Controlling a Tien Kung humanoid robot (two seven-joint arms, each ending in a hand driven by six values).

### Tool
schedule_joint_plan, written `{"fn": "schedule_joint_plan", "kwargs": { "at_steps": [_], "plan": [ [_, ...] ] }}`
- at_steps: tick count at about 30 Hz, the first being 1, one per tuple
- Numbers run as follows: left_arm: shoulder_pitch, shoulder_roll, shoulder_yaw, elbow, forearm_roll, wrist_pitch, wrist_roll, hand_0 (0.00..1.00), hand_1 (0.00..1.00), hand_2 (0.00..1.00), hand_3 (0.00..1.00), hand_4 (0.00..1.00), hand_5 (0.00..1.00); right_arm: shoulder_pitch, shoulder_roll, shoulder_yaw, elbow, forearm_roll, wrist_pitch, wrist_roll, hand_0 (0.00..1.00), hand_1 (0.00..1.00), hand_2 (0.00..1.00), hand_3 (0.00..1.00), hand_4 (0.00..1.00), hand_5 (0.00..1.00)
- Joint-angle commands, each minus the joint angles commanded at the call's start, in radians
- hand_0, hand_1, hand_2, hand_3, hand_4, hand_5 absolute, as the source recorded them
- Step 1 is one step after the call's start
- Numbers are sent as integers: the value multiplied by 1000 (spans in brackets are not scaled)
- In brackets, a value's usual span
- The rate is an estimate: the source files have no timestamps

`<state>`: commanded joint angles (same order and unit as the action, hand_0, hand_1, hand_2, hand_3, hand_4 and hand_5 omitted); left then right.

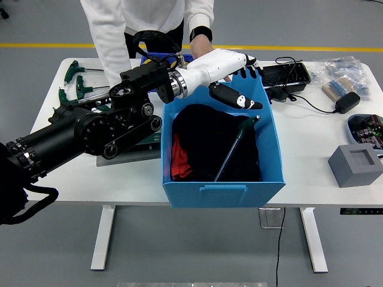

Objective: Lift tool from toolbox,place it in box,lift tool from toolbox,place it in box

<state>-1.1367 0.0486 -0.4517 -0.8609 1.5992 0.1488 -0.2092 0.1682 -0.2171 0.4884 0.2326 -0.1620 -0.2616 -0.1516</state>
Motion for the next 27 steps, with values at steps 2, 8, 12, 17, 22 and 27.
{"fn": "schedule_joint_plan", "kwargs": {
  "at_steps": [2, 8, 12, 17, 22, 27],
  "plan": [
    [5, 7, -18, -6, 11, 19, -2, 586, 620, 725, 774, 974, 622, 0, 0, -3, 0, 8, -1, 4, 631, 604, 673, 551, 772, 669],
    [36, 29, -73, -31, 78, 32, 10, 617, 645, 748, 775, 975, 614, -4, 2, -11, 0, 28, -6, 13, 631, 603, 671, 551, 770, 668],
    [82, 61, -131, -72, 141, 13, 42, 578, 616, 702, 740, 976, 621, -9, 5, -16, 0, 42, -7, 17, 631, 604, 671, 548, 770, 670],
    [154, 114, -210, -119, 204, -13, 80, 491, 541, 639, 716, 972, 623, -17, 9, -22, 0, 60, -9, 22, 631, 601, 670, 548, 770, 672],
    [231, 167, -297, -174, 220, -8, 115, 429, 454, 550, 700, 963, 623, -23, 14, -22, 0, 65, -10, 22, 630, 602, 669, 550, 770, 671],
    [281, 233, -342, -232, 265, -26, 134, 429, 454, 550, 700, 963, 623, -28, 19, -24, 0, 72, -12, 23, 630, 602, 669, 550, 770, 671]
  ]
}}
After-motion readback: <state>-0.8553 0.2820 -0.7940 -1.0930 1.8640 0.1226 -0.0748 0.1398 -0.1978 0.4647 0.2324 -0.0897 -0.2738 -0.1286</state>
